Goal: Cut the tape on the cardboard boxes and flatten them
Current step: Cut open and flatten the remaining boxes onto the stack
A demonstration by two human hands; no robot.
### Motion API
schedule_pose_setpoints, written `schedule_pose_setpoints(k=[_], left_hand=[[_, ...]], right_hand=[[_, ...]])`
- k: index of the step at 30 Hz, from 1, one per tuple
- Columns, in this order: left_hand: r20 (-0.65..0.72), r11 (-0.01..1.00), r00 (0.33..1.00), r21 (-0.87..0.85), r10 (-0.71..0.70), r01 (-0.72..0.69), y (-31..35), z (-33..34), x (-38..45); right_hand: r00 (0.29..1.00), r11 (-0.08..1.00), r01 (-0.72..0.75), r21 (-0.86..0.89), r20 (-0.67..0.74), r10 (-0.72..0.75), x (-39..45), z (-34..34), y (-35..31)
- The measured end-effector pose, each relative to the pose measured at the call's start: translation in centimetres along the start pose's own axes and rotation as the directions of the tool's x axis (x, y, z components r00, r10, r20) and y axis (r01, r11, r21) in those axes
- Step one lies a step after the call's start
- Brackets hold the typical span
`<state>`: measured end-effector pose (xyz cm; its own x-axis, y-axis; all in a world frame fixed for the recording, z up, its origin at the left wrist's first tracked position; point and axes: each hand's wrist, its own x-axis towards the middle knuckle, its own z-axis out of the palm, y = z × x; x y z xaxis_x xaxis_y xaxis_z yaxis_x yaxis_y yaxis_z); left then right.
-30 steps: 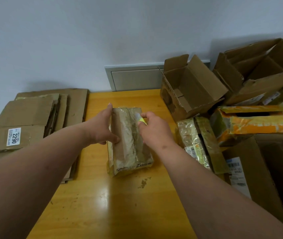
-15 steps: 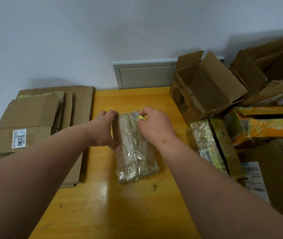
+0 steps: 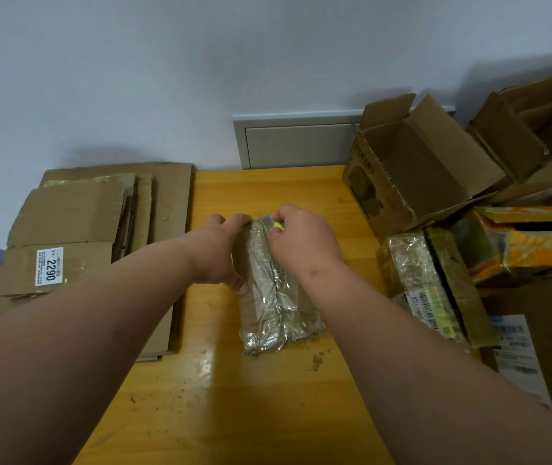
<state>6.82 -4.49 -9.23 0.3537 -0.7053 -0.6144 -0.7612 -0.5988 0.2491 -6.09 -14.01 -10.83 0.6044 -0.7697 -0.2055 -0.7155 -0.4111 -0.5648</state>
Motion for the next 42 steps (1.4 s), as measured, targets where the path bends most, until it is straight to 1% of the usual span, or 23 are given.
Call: schedule_pose_setpoints(k=[3, 6, 9, 10, 11, 18, 24, 29, 35, 39, 42], left_hand=[[-0.002, 1.0, 1.0, 0.009, 0.013, -0.013, 0.0, 0.0, -0.1], [-0.005, 0.999, 1.0, -0.013, 0.031, -0.031, -0.2, 0.0, -0.3], [-0.014, 0.998, 0.999, -0.041, 0.048, -0.049, -0.5, 0.1, -0.4], [-0.017, 0.997, 0.999, -0.049, 0.051, -0.051, -0.6, 0.1, -0.5], [-0.019, 0.997, 0.999, -0.058, 0.05, -0.051, -0.7, 0.2, -0.5], [-0.016, 0.995, 0.999, -0.093, 0.039, -0.04, -0.9, 0.4, -0.7], [-0.033, 0.996, 0.999, -0.082, 0.042, -0.044, -0.8, 0.4, -0.7], [-0.027, 0.995, 0.998, -0.089, 0.049, -0.051, -0.9, 0.4, -0.8], [-0.02, 0.993, 0.999, -0.11, 0.044, -0.046, -0.9, 0.4, -0.9], [-0.025, 0.992, 0.999, -0.117, 0.043, -0.045, -0.8, 0.4, -0.9], [-0.032, 0.991, 0.999, -0.127, 0.03, -0.034, -0.8, 0.5, -0.9]], right_hand=[[1.0, 1.0, 0.003, -0.019, -0.009, -0.003, 0.2, 0.1, -0.5], [1.0, 1.0, -0.001, -0.007, 0.015, 0.001, 0.4, 0.1, -0.7], [0.996, 0.987, -0.082, 0.137, 0.036, 0.078, 0.5, 0.0, -0.4], [0.995, 0.98, -0.1, 0.171, 0.037, 0.095, 0.5, 0.1, -0.3], [0.995, 0.981, -0.096, 0.17, 0.032, 0.092, 0.4, 0.2, -0.2], [0.999, 0.994, -0.029, 0.106, -0.013, 0.031, -0.3, 0.5, -0.2], [1.0, 0.999, -0.025, 0.03, -0.018, 0.025, -0.1, 0.7, -0.8], [1.0, 0.998, 0.009, -0.065, 0.017, -0.008, -0.4, 0.3, -0.9], [0.999, 0.999, -0.013, -0.046, 0.048, 0.015, -1.6, -0.4, -0.6], [0.994, 0.997, -0.009, -0.076, 0.105, 0.017, -2.8, -0.8, -0.5], [0.983, 0.99, 0.015, -0.137, 0.181, 0.01, -3.9, -0.6, -0.4]])
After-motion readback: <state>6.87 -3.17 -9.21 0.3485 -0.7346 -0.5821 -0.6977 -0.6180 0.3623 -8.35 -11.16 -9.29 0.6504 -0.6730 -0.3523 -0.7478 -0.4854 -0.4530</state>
